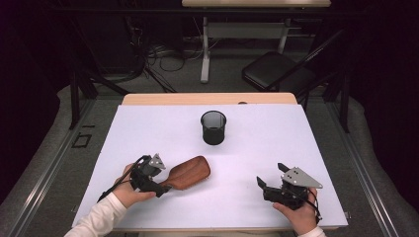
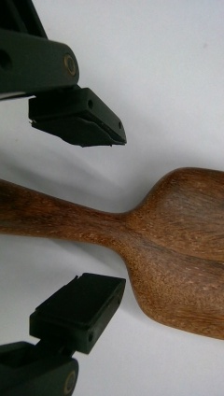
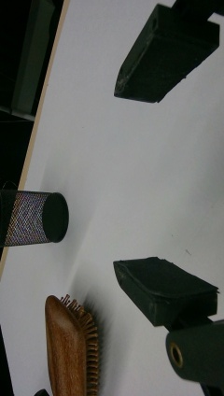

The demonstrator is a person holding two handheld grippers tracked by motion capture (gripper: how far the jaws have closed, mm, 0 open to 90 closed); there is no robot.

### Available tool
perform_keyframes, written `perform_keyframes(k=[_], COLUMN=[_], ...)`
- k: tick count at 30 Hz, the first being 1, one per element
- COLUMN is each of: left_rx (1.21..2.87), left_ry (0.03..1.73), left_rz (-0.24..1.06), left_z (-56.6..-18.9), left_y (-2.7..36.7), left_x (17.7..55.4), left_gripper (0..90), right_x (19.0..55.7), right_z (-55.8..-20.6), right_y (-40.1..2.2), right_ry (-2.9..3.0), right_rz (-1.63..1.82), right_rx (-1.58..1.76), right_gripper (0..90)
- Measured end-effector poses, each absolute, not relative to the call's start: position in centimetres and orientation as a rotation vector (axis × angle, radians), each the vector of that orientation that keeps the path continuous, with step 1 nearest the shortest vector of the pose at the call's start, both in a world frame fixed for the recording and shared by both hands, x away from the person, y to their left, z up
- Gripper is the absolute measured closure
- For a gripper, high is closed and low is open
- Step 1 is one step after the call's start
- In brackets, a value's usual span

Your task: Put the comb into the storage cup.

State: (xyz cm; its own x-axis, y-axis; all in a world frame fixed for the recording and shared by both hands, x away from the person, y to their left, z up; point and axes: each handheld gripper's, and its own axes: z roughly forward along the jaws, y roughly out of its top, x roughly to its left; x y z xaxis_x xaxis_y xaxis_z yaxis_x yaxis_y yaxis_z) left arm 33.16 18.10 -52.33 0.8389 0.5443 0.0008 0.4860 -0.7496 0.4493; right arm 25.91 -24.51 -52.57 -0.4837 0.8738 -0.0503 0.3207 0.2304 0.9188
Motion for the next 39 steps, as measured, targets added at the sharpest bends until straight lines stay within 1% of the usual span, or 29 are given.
perform_keyframes(k=[19, 32, 39], left_rx=[2.668, 2.676, 2.676], left_ry=[0.707, 0.714, 0.715], left_rz=[0.165, 0.144, 0.134], left_z=[-53.2, -53.4, -53.4], left_y=[16.7, 16.3, 16.4], left_x=[33.5, 33.6, 33.7], left_gripper=[40.7, 46.8, 47.2], right_x=[25.9, 26.0, 26.0], right_z=[-52.6, -52.6, -52.6], right_y=[-24.5, -24.5, -24.5], right_ry=[1.93, 1.934, 1.937], right_rz=[1.234, 1.232, 1.231], right_rx=[1.099, 1.09, 1.089], right_gripper=[13.9, 13.9, 14.0])
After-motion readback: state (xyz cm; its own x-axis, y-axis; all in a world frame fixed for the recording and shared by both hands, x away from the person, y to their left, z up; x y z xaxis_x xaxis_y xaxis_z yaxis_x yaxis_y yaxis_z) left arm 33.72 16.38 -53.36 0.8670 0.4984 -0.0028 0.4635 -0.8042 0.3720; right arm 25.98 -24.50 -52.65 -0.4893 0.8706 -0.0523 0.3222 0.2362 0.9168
